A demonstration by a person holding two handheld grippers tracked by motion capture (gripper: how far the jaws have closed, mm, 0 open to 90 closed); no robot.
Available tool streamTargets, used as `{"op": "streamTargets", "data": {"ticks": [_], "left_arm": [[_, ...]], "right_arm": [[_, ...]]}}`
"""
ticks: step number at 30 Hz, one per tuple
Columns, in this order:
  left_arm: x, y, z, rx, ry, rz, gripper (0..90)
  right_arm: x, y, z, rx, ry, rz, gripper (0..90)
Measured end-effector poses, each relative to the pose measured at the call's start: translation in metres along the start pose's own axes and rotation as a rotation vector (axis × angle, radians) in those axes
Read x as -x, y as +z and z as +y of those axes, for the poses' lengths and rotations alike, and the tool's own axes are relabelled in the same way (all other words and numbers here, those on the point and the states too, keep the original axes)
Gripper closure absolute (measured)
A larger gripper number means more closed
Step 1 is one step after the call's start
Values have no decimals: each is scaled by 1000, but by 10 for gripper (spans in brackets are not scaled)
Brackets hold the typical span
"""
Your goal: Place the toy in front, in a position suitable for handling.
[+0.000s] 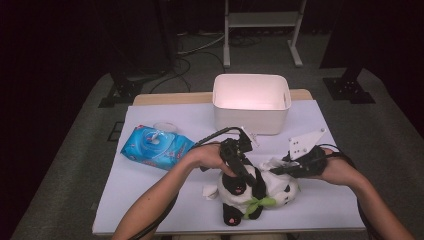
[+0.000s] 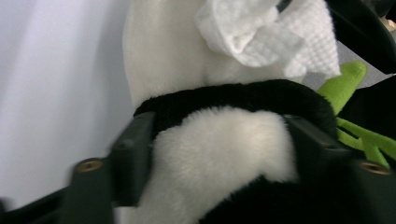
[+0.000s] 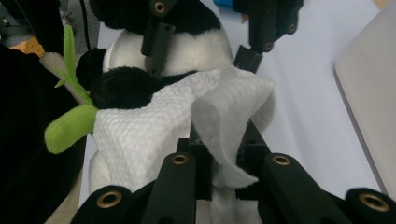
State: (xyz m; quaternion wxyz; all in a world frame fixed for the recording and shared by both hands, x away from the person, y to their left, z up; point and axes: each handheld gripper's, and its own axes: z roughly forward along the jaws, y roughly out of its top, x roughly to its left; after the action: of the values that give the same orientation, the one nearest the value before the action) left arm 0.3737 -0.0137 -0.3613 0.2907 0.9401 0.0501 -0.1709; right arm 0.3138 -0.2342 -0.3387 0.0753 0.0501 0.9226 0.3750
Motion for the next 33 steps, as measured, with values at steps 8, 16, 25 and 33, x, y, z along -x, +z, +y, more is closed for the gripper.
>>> {"op": "streamTargets", "data": {"ticks": [8,16,25,33], "left_arm": [[8,-25,17,-19,112,114,475],[0,-47,32,-78,232,214,474],[-7,-36,7,-23,190,194,389],[9,-53,-8,34,139,264,235]], "right_arm": [[9,-15,2,48,5,-46,797],[32,-19,10,79,38,-90,797],[43,12,11,59,71,-19,797],[32,16,13,21,69,-24,797]]}}
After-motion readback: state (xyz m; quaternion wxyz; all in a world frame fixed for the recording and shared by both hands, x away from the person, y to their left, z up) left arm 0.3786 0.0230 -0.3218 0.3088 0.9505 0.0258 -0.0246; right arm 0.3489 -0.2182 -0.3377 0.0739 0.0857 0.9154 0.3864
